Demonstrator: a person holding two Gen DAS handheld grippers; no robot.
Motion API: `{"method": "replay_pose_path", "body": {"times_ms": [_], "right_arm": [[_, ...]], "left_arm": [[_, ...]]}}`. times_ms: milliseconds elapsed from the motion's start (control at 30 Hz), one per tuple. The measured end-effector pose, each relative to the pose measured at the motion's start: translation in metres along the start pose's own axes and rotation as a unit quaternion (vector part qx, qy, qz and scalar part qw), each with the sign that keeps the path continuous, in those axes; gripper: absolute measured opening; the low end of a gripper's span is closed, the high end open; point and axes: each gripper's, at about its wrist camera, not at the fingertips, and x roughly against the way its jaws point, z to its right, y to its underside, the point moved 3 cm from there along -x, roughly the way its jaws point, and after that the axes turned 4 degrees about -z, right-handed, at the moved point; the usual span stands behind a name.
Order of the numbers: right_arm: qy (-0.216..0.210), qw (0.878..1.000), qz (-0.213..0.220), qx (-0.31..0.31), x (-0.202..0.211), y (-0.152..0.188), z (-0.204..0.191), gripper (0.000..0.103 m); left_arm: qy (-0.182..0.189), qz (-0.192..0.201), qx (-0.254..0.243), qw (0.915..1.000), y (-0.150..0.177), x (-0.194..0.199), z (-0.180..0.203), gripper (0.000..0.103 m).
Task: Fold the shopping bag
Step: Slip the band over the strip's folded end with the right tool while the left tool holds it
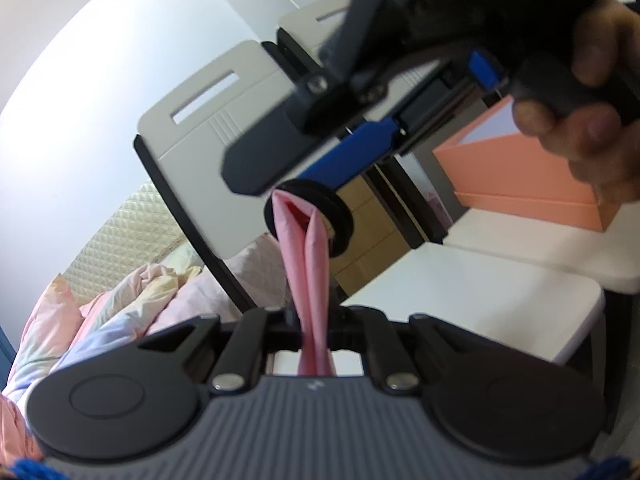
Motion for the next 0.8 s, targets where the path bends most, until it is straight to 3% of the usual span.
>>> {"method": "replay_pose_path", "body": {"times_ms": [433,667,767,800], "right_arm": [[-0.040,0.997,-0.060,0.023,0.005,0.005,-0.006,0.061],[-0.015,0.996,-0.076,0.053,0.004,0.005,-0.012,0.061],[0.022,0.994,-0.080,0.069,0.000,0.005,-0.016,0.047],[0.030,0.994,-0.078,0.068,-0.001,0.005,-0.015,0.036]], "left_arm": [[0.014,-0.014,-0.060,0.9980,0.008,-0.003,0.023,0.009],[0.013,-0.014,-0.076,0.9969,0.010,-0.004,0.028,0.009],[0.011,-0.013,-0.075,0.9970,0.010,-0.003,0.028,0.009],[0.010,-0.013,-0.074,0.9971,0.010,-0.004,0.028,0.009]]}}
